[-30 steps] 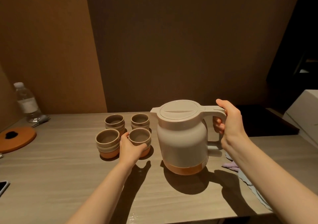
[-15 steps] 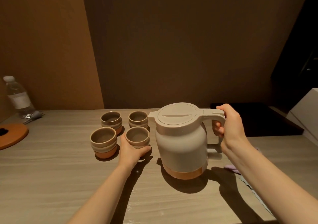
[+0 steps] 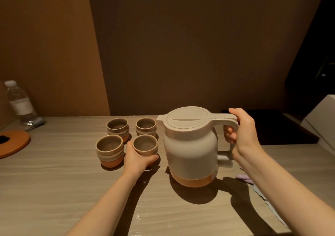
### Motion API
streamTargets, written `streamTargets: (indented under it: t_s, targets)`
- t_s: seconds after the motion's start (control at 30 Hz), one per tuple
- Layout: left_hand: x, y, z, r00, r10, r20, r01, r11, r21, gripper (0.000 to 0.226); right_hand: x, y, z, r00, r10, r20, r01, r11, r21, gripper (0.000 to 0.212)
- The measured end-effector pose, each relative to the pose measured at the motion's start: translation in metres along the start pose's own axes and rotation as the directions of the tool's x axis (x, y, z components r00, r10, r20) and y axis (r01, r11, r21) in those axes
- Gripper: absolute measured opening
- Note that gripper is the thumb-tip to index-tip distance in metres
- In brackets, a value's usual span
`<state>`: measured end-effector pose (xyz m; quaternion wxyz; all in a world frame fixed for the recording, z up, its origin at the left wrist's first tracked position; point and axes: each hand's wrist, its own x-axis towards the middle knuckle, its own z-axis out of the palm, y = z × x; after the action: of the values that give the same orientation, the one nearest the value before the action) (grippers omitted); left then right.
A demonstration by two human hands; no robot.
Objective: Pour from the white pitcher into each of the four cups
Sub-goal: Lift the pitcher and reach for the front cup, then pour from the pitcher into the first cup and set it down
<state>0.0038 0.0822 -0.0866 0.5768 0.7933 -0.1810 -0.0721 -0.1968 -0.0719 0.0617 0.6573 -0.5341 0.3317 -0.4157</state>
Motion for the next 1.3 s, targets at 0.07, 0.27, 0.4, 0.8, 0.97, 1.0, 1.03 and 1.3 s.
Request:
streamTargets:
  t_s: [0.07, 0.27, 0.4, 0.8, 0.97, 1.0, 1.03, 1.3]
  targets:
    - [-0.002, -0.002, -0.003, 1.000, 0.000, 0.000, 0.000, 1.000, 0.013, 0.098, -0.001, -0.002, -0.001, 1.000, 0.002, -0.010, -0.002, 1.000, -0.010, 0.036]
    - [-0.007, 0.022, -0.025, 1.000, 0.000, 0.009, 0.000, 0.999, -0.047, 0.103, -0.008, -0.011, -0.005, 0.999, -0.019, 0.031, 0.019, 1.000, 0.012, 0.038]
    - [-0.014, 0.057, -0.049, 0.994, 0.100, 0.044, -0.096, 0.993, -0.073, 0.097, -0.015, -0.019, -0.008, 0.998, -0.028, 0.062, 0.028, 1.000, 0.009, 0.041]
    - [-0.034, 0.099, -0.091, 0.934, 0.303, 0.191, -0.332, 0.933, 0.142, 0.093, -0.032, -0.025, -0.007, 0.996, -0.012, 0.086, 0.012, 1.000, 0.001, 0.040]
    - [-0.039, 0.099, -0.098, 0.923, 0.310, 0.227, -0.359, 0.908, 0.217, 0.092, -0.035, -0.023, -0.006, 0.992, -0.009, 0.127, 0.013, 0.999, -0.034, 0.041]
    - [-0.040, 0.099, -0.099, 0.920, 0.313, 0.238, -0.367, 0.900, 0.234, 0.093, -0.035, -0.022, -0.007, 0.991, -0.007, 0.137, 0.013, 0.999, -0.038, 0.042]
    - [-0.041, 0.098, -0.099, 0.914, 0.319, 0.249, -0.379, 0.890, 0.252, 0.093, -0.035, -0.021, -0.007, 0.989, -0.006, 0.147, 0.013, 0.999, -0.043, 0.043]
    - [-0.042, 0.093, -0.098, 0.886, 0.345, 0.310, -0.438, 0.842, 0.315, 0.091, -0.034, -0.008, -0.012, 0.986, 0.011, 0.165, 0.007, 0.994, -0.111, 0.046]
